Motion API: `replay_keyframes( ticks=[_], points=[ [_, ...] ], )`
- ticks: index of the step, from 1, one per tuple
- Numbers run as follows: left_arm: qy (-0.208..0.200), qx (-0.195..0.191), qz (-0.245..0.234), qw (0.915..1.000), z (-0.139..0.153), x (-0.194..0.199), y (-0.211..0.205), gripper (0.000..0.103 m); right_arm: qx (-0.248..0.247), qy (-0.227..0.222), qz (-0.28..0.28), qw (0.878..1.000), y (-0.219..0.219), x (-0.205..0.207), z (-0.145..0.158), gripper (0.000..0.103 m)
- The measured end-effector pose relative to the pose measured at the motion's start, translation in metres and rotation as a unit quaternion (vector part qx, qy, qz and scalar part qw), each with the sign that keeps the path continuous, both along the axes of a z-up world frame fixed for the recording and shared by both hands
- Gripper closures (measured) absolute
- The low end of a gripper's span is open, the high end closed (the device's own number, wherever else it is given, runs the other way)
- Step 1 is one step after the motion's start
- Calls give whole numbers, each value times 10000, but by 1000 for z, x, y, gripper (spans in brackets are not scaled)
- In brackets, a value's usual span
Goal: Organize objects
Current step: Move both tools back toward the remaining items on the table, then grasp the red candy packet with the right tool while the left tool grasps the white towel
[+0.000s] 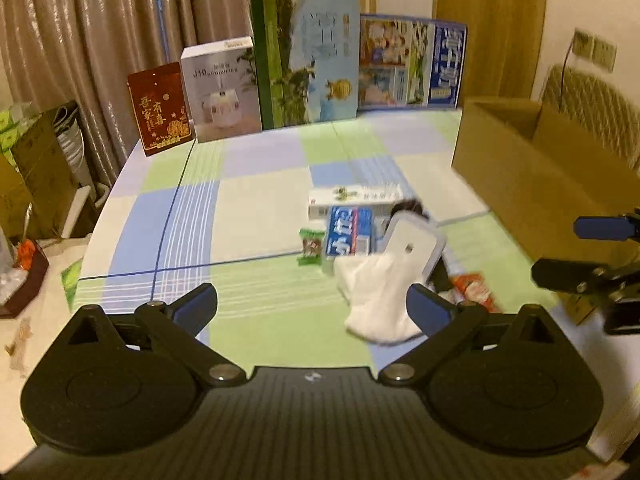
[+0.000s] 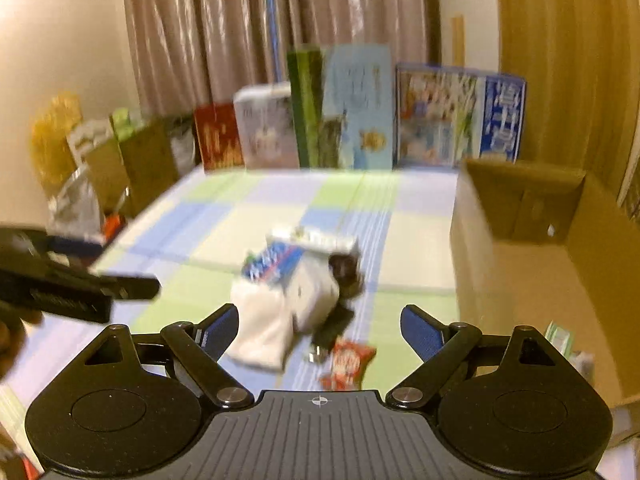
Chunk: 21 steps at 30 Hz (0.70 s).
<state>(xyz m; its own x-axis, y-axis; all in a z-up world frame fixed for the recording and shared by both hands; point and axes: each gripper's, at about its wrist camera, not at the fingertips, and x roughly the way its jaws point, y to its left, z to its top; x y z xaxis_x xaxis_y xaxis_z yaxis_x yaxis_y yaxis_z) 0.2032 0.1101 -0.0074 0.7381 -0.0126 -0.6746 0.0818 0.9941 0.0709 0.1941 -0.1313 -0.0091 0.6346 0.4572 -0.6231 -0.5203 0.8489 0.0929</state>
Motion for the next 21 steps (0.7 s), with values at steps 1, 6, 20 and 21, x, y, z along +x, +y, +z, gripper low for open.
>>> replay_keyframes(
  ticks=[1,6,20,21],
  points=[
    [33,113,-7,9999,-5,1,-2,4,-44,127,-4,9999,0,3,-8,20],
    [289,-47,-17,9996,-23,17,-1,4,-22,554,-225,9982,-6,20,-33,32],
    [528,-139,-174,9984,-43,48,-17,5,-191,984,-391,9942,9,56,-71,63],
    [554,-109,-196,9982,-45,49,-18,5,-218,1024,-411,9937,9,58,-74,64]
  ],
)
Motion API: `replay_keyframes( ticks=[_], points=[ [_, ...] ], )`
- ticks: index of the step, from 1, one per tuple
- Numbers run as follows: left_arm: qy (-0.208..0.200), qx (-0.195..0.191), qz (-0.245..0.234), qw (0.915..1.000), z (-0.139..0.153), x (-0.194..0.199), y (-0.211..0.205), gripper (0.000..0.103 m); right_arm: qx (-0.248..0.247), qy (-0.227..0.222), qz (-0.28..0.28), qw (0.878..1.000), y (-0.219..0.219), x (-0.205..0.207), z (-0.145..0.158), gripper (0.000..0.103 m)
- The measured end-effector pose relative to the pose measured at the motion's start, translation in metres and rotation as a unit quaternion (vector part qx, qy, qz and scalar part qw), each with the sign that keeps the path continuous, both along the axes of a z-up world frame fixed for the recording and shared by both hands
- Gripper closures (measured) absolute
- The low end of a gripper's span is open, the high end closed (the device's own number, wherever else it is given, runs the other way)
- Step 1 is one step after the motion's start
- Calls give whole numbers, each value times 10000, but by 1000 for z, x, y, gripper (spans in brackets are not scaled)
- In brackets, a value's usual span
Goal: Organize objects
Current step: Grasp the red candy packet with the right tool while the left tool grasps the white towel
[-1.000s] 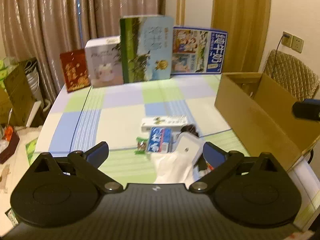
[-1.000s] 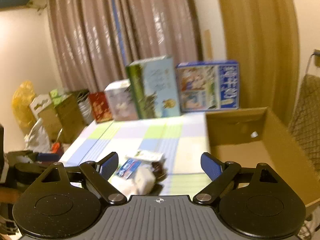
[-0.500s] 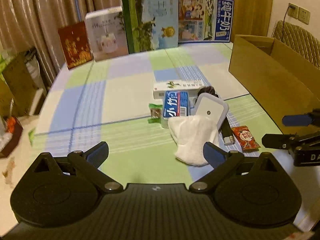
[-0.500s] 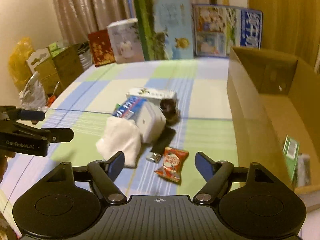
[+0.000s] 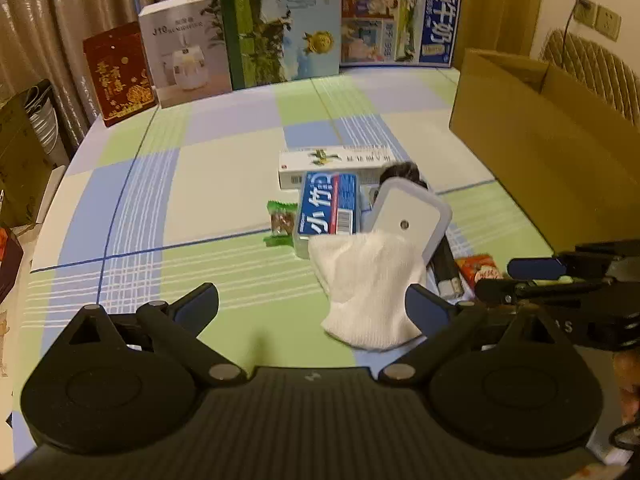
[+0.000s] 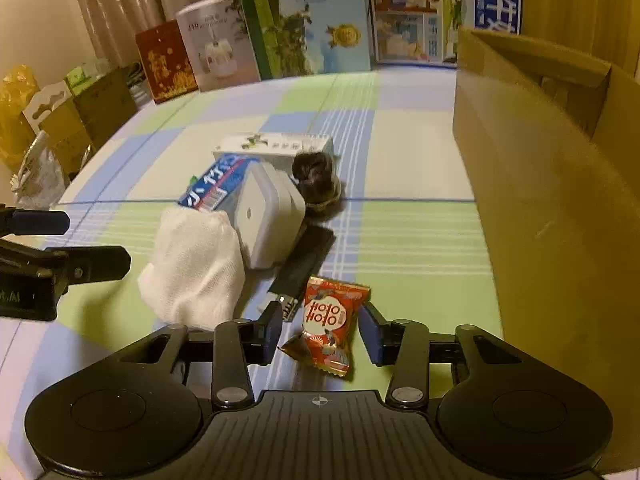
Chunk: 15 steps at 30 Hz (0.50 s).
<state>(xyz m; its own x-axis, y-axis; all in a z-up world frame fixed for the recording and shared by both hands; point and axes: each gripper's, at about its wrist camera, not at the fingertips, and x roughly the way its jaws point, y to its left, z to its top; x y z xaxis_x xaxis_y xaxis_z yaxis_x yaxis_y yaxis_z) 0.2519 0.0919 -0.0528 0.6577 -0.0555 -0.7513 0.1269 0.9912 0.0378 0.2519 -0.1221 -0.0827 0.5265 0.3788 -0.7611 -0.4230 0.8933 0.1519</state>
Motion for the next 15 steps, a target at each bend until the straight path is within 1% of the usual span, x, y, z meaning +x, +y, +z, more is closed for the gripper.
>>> replay_keyframes(
  ticks=[4,6,8,11,15],
  points=[
    [103,41,-83,9999,-11,5,-3,5,-44,119,-93,9999,-1,4,-7,66],
    [144,38,-133,9998,-16,8,-6,5,-131,70,-45,9999,0,3,-7,69],
    [152,36,-185,9997,-20,12,-9,6,-189,73,-49,9998,1,2,-7,76],
    [96,-36,-271,9996,-23,18,-12,9,-166,200,-110,9996,-1,2,-5,78],
    [134,-167,-323,9992,-28,24,-14,14,-138,219,-166,9995,-6,1,-4,78]
  ],
)
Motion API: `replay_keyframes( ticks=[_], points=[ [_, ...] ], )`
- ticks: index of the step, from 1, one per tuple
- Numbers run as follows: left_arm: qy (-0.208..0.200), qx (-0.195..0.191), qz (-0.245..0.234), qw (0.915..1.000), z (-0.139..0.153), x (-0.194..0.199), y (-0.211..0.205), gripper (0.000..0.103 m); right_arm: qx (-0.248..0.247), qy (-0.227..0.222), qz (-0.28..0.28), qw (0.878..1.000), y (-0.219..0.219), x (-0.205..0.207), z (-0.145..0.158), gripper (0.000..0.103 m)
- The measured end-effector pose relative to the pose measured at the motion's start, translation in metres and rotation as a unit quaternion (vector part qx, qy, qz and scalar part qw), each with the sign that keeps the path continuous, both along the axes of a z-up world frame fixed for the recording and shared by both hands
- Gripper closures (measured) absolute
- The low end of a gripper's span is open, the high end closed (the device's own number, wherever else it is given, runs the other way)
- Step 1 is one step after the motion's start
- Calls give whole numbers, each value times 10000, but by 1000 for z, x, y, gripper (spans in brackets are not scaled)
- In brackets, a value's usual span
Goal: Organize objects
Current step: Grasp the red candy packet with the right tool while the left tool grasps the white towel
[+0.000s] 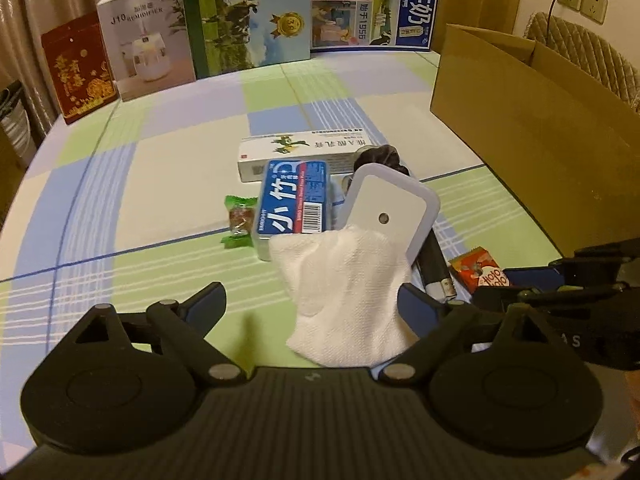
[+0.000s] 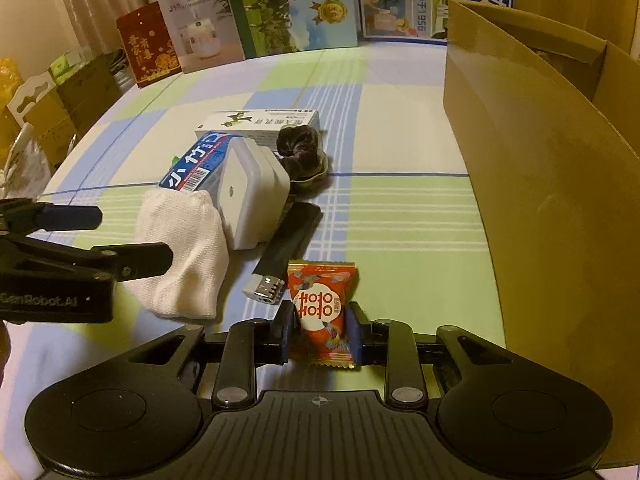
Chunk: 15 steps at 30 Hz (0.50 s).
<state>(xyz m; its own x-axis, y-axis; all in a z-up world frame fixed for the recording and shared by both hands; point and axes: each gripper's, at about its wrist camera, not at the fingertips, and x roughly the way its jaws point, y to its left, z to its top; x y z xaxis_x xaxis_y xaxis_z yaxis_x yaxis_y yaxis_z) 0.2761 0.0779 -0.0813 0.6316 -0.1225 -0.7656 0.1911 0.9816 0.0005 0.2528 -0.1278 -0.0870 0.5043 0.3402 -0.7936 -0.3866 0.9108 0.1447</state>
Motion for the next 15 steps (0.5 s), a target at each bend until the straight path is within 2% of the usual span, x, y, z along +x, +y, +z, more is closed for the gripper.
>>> replay_keyframes(
  ticks=[10,15],
  points=[
    [205,-256,-72,9994,-16,12,-3,34,62,69,-23,10000,0,0,1,78],
    [262,-268,-213,9991,-18,10,-8,52,62,78,-30,9999,1,0,1,79]
  ],
)
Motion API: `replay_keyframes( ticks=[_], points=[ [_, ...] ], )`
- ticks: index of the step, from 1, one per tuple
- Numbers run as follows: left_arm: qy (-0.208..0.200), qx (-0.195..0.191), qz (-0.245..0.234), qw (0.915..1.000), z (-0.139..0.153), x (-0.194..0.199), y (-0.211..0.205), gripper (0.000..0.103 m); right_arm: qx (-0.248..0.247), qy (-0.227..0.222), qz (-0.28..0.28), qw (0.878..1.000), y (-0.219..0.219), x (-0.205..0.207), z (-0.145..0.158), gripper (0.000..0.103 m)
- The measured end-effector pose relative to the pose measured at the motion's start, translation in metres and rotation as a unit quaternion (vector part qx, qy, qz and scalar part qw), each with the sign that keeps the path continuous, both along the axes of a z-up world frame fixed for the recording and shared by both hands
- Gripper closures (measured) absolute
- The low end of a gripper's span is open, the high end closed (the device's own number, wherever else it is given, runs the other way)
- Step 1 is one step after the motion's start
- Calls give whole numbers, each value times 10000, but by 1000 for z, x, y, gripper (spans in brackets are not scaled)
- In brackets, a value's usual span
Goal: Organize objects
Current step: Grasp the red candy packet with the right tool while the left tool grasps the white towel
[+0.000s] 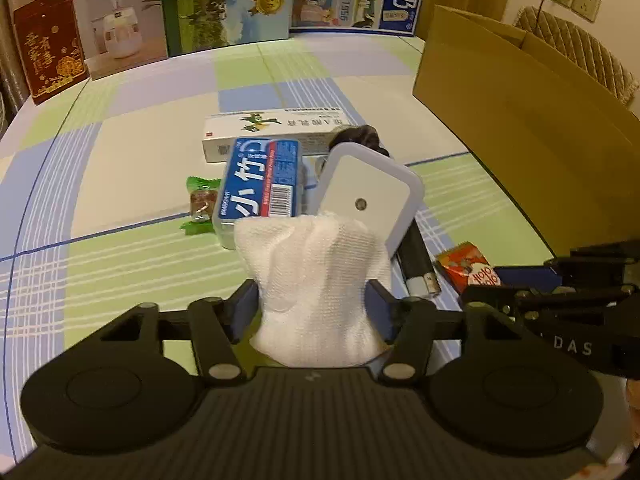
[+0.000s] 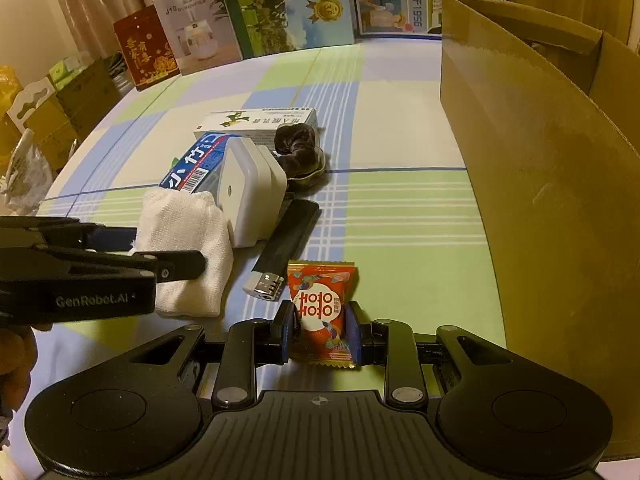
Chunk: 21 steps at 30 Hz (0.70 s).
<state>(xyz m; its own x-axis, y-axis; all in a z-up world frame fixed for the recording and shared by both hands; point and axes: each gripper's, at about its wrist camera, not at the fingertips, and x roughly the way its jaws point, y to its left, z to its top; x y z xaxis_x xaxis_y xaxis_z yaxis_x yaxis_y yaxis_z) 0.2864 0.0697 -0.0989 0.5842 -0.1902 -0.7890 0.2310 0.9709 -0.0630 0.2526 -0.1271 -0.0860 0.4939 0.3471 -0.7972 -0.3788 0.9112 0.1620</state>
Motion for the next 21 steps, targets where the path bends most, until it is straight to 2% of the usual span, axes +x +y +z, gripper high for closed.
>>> replay_keyframes(
  ticks=[2,5,6,8,12,21],
  points=[
    [-6,54,-48,10000,0,-1,-3,57,-13,-7,9,10000,0,0,0,79],
    [12,10,-48,10000,2,-2,-5,70,5,0,15,10000,0,-2,1,79],
    [7,-30,-28,10000,4,-3,-4,75,41,17,6,10000,-1,-2,1,79],
    [0,-158,58,9999,10,-5,-2,79,118,35,-19,9999,-3,-2,2,79],
    [-58,-98,169,9998,19,-11,1,80,162,-72,-34,9998,-4,-7,10,79],
    [88,-277,361,9989,39,-37,7,80,301,-260,-2,9992,-4,-20,30,79]
  ],
)
